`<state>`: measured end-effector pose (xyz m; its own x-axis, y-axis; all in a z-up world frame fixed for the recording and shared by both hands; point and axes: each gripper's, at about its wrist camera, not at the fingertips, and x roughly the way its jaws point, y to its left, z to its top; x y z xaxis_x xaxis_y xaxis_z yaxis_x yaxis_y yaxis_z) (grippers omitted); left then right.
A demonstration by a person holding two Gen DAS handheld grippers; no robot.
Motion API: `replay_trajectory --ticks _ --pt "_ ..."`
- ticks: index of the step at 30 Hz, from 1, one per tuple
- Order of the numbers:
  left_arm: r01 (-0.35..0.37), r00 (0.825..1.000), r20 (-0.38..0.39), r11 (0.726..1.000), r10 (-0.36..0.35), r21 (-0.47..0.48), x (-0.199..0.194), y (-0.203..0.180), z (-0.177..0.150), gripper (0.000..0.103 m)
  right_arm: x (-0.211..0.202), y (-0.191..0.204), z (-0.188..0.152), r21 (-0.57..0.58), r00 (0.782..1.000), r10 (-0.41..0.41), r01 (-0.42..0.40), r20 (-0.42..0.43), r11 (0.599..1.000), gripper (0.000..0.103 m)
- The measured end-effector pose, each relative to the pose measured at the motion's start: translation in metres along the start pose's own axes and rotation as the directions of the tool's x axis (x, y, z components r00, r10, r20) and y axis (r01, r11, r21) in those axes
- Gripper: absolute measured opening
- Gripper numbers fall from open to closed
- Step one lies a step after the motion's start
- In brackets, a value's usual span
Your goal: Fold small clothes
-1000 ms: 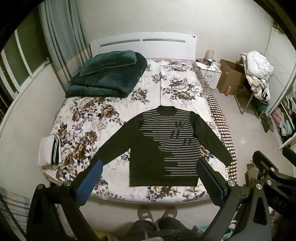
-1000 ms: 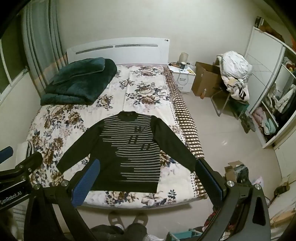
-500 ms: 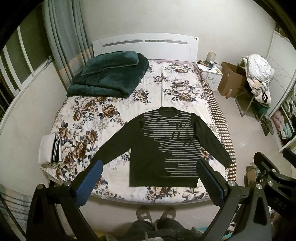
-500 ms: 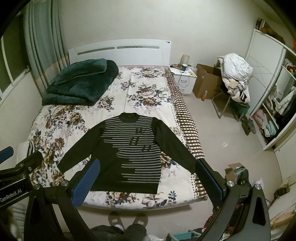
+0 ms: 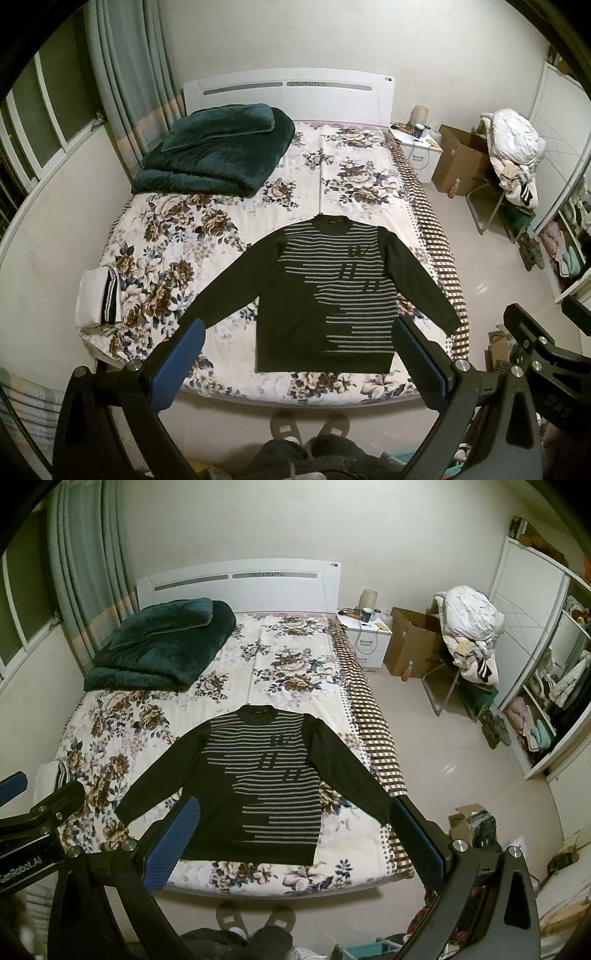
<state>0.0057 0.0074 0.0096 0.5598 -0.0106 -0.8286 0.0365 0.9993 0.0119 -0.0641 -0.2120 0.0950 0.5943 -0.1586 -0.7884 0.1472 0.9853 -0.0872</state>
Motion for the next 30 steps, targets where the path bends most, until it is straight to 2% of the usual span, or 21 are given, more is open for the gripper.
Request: replay_trajectory --ticks 30 --pt "0.000 1.000 0.016 1.000 0.000 -0.002 -0.008 0.002 0.002 0.103 -0.008 0.005 0.005 0.008 1.000 0.009 -0.009 0.013 1.000 0.103"
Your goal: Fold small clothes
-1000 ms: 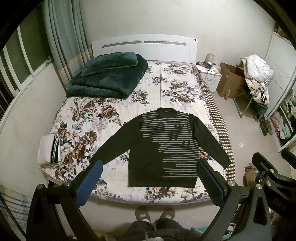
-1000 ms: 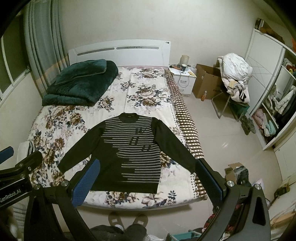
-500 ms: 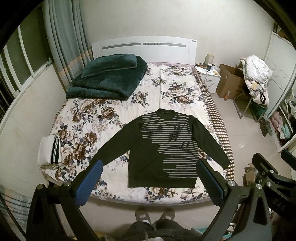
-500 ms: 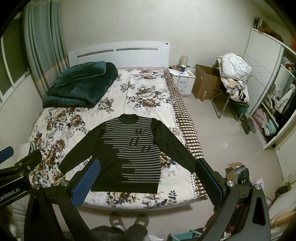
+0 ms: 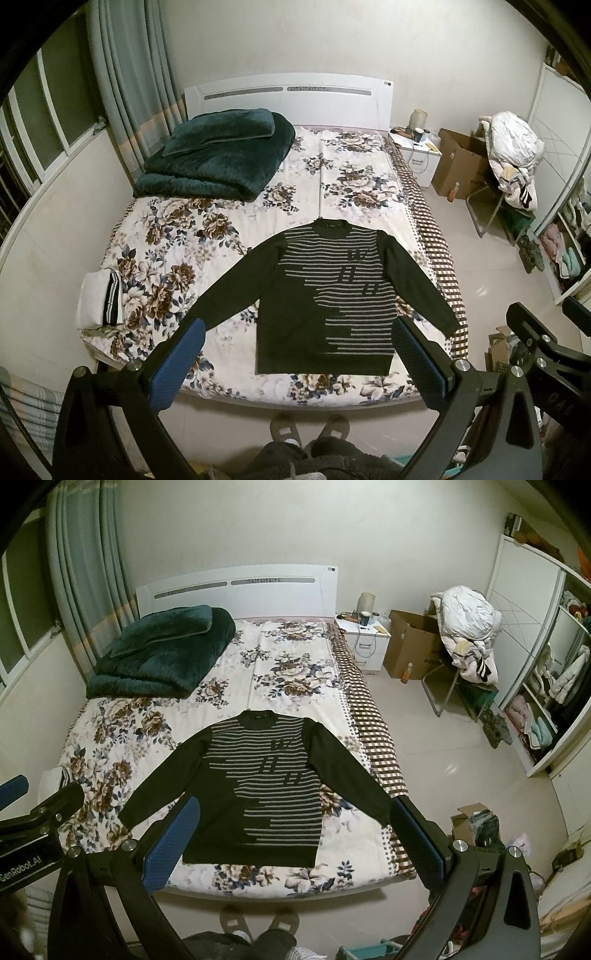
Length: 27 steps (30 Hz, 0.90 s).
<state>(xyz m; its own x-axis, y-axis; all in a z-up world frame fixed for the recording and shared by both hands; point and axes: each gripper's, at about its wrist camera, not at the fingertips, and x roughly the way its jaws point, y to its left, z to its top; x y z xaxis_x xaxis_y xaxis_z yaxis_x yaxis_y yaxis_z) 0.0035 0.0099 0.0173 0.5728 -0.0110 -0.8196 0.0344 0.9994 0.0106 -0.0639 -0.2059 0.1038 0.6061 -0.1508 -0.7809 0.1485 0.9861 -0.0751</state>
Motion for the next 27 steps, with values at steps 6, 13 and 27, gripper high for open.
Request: replay_trajectory --ticks 6,13,27 --pt "0.002 1.000 0.000 1.000 -0.002 0.001 0.000 0.001 -0.001 0.103 -0.022 0.006 0.028 -0.005 1.000 0.005 -0.005 0.001 1.000 0.103" --pt "0.001 1.000 0.000 1.000 -0.001 0.001 -0.001 0.001 0.000 0.103 -0.021 0.005 0.025 0.000 1.000 0.007 -0.007 0.002 1.000 0.103" --pt "-0.067 0.994 0.087 0.998 0.065 0.022 0.055 -0.001 0.024 0.103 0.054 -0.017 0.028 0.179 0.998 0.044 -0.037 -0.036 0.983 0.103"
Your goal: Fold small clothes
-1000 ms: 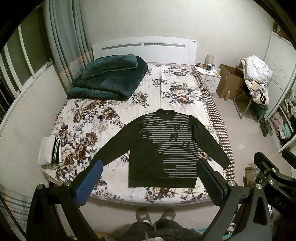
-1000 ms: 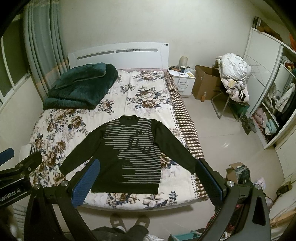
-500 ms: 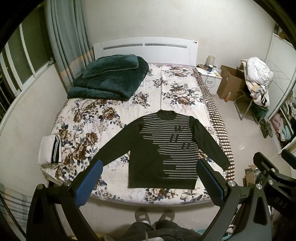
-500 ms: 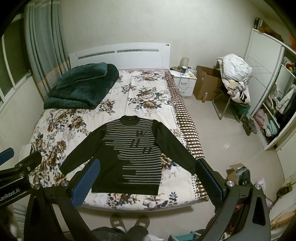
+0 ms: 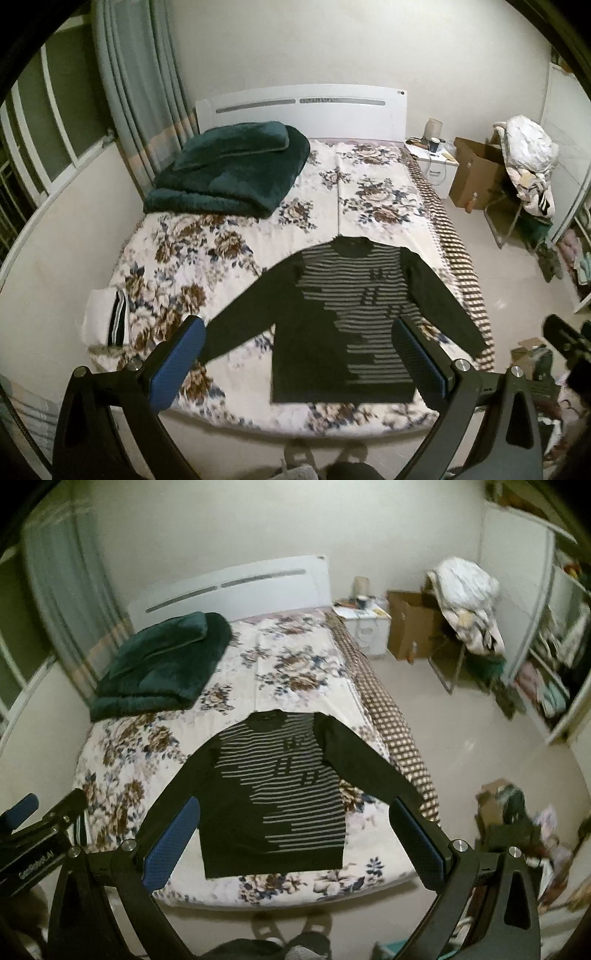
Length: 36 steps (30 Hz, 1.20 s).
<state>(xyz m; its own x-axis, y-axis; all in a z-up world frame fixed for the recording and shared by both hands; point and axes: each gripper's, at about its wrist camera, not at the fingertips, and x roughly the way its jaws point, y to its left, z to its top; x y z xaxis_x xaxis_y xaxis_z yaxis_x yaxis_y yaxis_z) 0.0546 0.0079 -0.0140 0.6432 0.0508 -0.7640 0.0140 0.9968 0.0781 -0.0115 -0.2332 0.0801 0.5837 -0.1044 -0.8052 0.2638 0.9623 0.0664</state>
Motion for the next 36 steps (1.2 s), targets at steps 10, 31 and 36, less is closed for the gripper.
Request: replay_trajectory --ticks 10,31,36 --pt "-0.018 0.993 -0.112 0.998 0.024 0.054 0.173 -0.045 -0.015 0.103 0.201 -0.135 -0.044 0.318 0.962 -0.155 0.223 -0.225 0.922 0.103" --pt "-0.176 0.876 -0.440 0.981 0.195 0.085 0.536 -0.149 -0.125 0.103 0.640 -0.469 -0.210 0.850 0.920 0.059 0.333 -0.388 0.408 0.088" --pt "-0.160 0.875 -0.446 0.982 0.188 0.101 0.562 -0.149 -0.138 0.103 0.652 -0.463 -0.202 0.844 0.937 -0.025 0.326 -0.349 0.425 0.061"
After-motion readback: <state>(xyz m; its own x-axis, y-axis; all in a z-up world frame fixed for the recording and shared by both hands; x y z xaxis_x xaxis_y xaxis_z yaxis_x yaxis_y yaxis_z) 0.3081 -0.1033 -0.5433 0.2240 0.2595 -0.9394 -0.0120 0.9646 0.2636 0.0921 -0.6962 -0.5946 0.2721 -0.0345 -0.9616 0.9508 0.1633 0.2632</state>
